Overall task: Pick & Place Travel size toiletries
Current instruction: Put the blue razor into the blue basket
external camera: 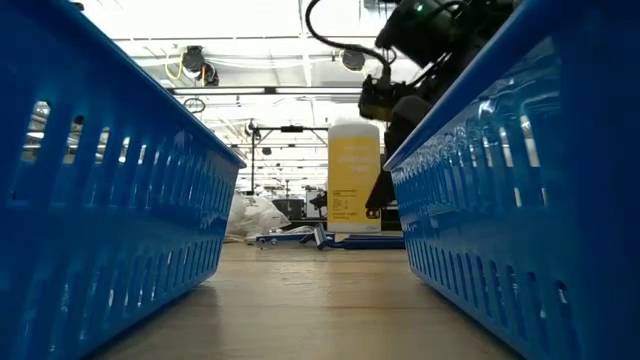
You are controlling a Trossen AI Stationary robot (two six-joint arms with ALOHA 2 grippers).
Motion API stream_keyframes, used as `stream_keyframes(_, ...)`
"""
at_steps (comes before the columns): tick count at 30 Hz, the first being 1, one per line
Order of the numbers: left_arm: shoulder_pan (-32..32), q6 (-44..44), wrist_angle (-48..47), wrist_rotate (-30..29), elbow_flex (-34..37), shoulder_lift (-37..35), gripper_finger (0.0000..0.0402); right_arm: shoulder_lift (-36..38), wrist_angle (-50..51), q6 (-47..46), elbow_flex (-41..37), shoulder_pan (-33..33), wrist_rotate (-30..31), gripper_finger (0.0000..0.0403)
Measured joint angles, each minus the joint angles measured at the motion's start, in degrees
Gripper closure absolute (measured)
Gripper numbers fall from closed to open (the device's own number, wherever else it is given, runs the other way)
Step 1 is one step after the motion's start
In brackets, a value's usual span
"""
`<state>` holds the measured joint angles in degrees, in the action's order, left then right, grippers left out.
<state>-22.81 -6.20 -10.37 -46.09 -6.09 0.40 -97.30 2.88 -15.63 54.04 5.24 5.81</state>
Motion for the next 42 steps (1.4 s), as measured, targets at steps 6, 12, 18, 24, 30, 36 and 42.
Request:
stream_keyframes(6,0.0,0.0,0.0,0.0,0.0,0.0,0.0163,-2.9,0.7,0.2,0.0,-0.8,-1.5,0.0291)
stream_keyframes(12,0.0,0.0,0.0,0.0,0.0,0.0,0.0162,-4.6,2.5,0.4,0.2,-0.8,-1.0,0.0291)
stream_keyframes(18,0.0,0.0,0.0,0.0,0.0,0.0,0.0162,-4.5,3.9,2.0,0.1,-0.7,2.7,0.0291)
stream_keyframes(24,0.0,0.0,0.0,0.0,0.0,0.0,0.0162,-4.4,4.7,5.8,0.0,-0.8,10.7,0.0291)
stream_keyframes(30,0.0,0.0,0.0,0.0,0.0,0.0,0.0163,-4.3,4.4,6.9,-0.1,-0.4,10.6,0.0291)
stream_keyframes(36,0.0,0.0,0.0,0.0,0.0,0.0,0.0163,-1.8,4.1,6.9,-0.1,-0.2,10.4,0.0291)
stream_keyframes(42,0.0,0.0,0.0,0.0,0.0,0.0,0.0162,1.0,5.9,5.8,-0.1,-0.3,10.4,0.0291)
